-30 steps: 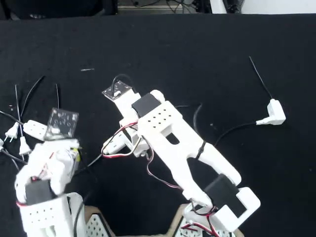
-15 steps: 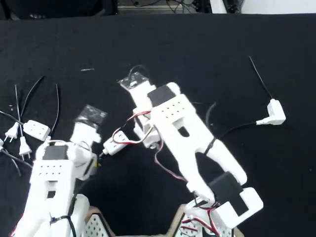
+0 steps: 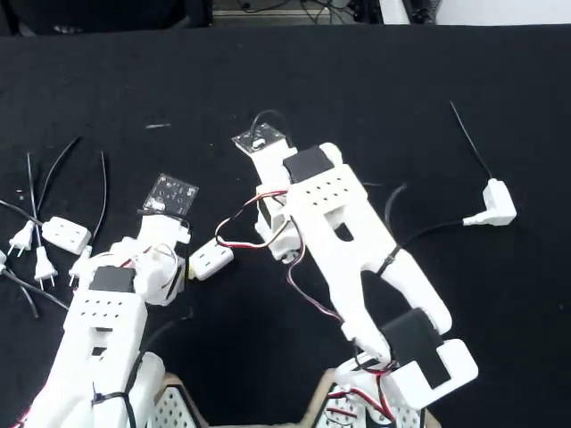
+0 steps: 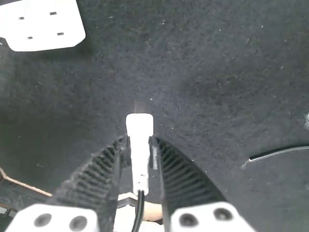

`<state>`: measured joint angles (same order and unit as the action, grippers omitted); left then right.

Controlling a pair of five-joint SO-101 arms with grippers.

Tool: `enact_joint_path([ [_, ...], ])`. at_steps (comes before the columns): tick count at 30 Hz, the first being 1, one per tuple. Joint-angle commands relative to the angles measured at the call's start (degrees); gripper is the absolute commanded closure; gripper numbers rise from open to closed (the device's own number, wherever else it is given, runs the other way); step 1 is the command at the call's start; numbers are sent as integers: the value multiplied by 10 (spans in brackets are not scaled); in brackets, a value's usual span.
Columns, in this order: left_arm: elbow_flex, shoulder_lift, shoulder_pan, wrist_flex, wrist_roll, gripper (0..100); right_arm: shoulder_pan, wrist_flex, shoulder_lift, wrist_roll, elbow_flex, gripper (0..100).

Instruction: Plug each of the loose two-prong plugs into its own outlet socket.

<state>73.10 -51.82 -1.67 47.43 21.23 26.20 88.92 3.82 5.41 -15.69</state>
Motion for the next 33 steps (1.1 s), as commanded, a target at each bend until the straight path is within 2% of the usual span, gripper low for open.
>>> enact_joint_path([
  [1, -10, 2, 5, -9, -7, 802, -9, 6, 34, 5, 13, 988],
  [12, 1, 6, 2, -4, -3, 801, -9, 6, 34, 1, 13, 988],
  [19, -37, 132, -26, -38, -8, 802, 13, 4, 118, 1, -29, 988],
  [25, -131, 226, -25, -40, -64, 802, 22, -8, 164, 6, -57, 988],
  [28, -150, 241, -2, -40, -67, 804, 22, -19, 149, 6, -65, 988],
  [33, -137, 242, 77, -40, -68, 805, 21, -32, 112, 7, -66, 988],
])
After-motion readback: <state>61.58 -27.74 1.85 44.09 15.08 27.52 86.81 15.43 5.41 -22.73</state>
